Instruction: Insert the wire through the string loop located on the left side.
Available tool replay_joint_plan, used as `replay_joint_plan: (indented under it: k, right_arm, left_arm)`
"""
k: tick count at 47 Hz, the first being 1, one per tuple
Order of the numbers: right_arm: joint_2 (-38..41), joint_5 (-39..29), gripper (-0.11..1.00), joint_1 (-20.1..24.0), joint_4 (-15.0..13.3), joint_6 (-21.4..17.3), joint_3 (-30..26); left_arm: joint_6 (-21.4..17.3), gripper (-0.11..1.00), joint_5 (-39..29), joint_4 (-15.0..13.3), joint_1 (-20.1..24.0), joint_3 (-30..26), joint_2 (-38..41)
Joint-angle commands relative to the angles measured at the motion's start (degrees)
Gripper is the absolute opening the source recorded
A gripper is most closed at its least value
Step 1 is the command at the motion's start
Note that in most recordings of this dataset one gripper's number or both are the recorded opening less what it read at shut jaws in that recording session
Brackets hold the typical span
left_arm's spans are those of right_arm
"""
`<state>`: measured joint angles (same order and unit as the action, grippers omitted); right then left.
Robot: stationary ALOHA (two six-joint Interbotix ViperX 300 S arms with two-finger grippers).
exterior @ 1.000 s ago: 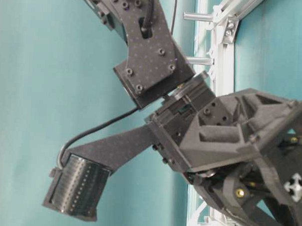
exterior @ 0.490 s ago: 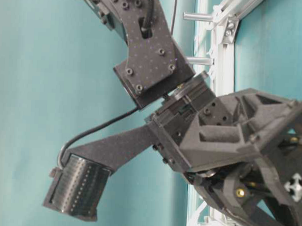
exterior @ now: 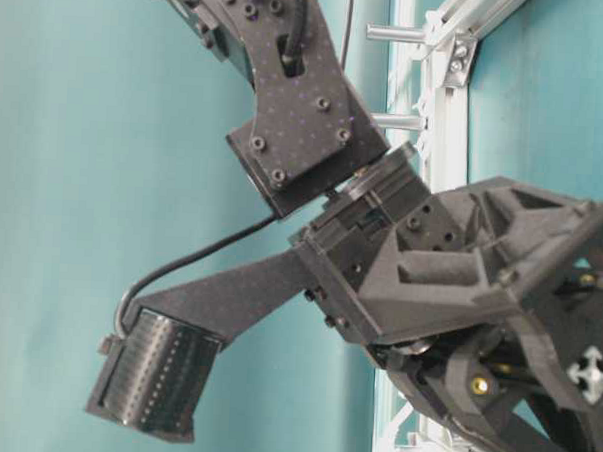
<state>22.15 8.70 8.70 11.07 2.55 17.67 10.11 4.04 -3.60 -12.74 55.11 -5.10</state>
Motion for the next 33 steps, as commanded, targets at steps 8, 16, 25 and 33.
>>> replay_joint_plan:
  k: [8, 16, 25, 33]
  right_arm:
    - [-1.05, 0.18, 0.10, 0.09, -0.18, 0.00, -0.97]
    - [-1.05, 0.26, 0.10, 0.09, -0.18, 0.00, -0.97]
    - [-1.05, 1.14, 0.10, 0.09, -0.18, 0.00, -0.97]
    - [-1.05, 3.08, 0.10, 0.09, -0.18, 0.09, -0.97]
  left_arm:
    - [-0.09, 0.81, 0.35, 0.09, -0.18, -1.05, -0.44]
    - [0.18, 0.59, -0.53, 0.09, -0.18, -1.05, -0.35]
    - [0.09, 0.21, -2.37, 0.09, -0.18, -0.88, -0.44]
    - [0.18, 0.21, -2.55, 0.09, -0.18, -0.97, -0.44]
